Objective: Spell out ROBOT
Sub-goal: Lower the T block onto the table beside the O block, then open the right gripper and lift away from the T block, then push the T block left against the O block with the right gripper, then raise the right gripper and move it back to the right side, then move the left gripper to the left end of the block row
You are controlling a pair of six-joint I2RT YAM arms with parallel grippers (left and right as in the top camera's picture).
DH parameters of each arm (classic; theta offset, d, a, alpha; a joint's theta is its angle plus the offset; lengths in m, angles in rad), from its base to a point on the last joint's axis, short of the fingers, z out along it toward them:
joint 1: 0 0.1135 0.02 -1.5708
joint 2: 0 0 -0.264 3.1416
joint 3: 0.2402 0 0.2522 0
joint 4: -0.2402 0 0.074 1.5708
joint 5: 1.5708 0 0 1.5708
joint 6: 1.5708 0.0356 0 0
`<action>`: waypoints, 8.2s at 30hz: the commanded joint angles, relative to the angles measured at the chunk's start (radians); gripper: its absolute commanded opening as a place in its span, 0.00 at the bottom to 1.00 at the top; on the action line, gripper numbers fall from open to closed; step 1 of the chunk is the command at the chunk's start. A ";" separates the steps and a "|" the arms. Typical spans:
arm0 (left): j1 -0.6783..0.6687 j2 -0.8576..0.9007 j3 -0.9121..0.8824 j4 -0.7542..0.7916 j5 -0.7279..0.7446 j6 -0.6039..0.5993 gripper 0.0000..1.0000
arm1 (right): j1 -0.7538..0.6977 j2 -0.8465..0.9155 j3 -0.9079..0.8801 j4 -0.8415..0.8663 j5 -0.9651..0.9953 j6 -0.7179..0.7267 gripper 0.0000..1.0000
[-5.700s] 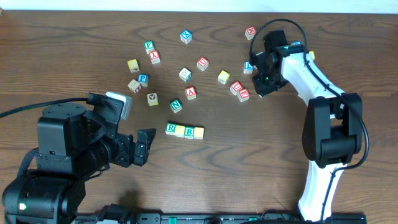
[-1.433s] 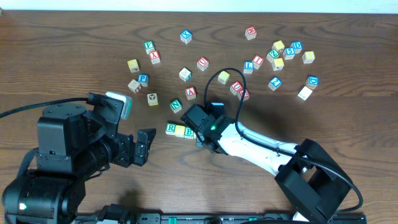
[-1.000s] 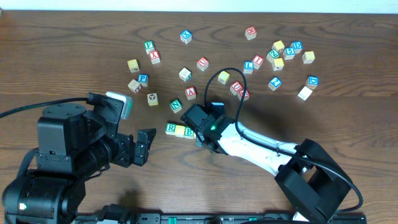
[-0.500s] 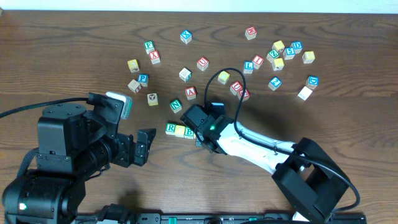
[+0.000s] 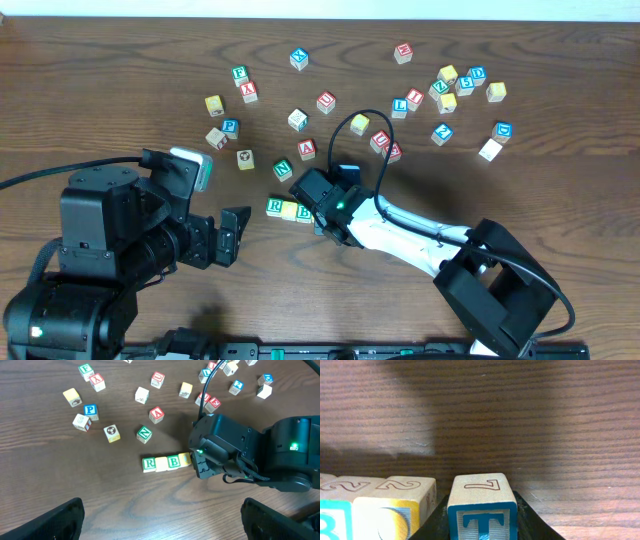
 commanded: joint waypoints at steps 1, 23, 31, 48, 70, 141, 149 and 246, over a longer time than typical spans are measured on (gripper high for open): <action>0.006 -0.002 0.003 -0.002 0.012 0.006 0.98 | 0.006 0.018 -0.008 0.009 0.019 0.012 0.29; 0.006 -0.002 0.003 -0.002 0.012 0.006 0.98 | -0.001 0.016 -0.006 0.011 0.041 0.013 0.41; 0.006 -0.002 0.003 -0.003 0.012 0.006 0.98 | -0.017 0.016 -0.006 0.032 0.057 0.000 0.43; 0.006 -0.002 0.003 -0.003 0.012 0.006 0.98 | -0.057 0.016 -0.005 0.140 0.132 -0.082 0.47; 0.006 -0.002 0.003 -0.003 0.012 0.006 0.98 | -0.164 0.016 -0.005 -0.064 -0.008 -0.108 0.15; 0.006 -0.002 0.003 -0.003 0.013 0.006 0.98 | -0.122 -0.021 0.130 -0.251 0.145 -0.057 0.09; 0.006 -0.002 0.003 -0.003 0.012 0.006 0.98 | -0.126 -0.116 0.305 -0.379 0.169 -0.127 0.40; -0.003 0.732 -0.190 0.222 -0.239 -0.328 0.45 | -0.126 -0.757 0.323 -0.515 0.178 -0.587 0.99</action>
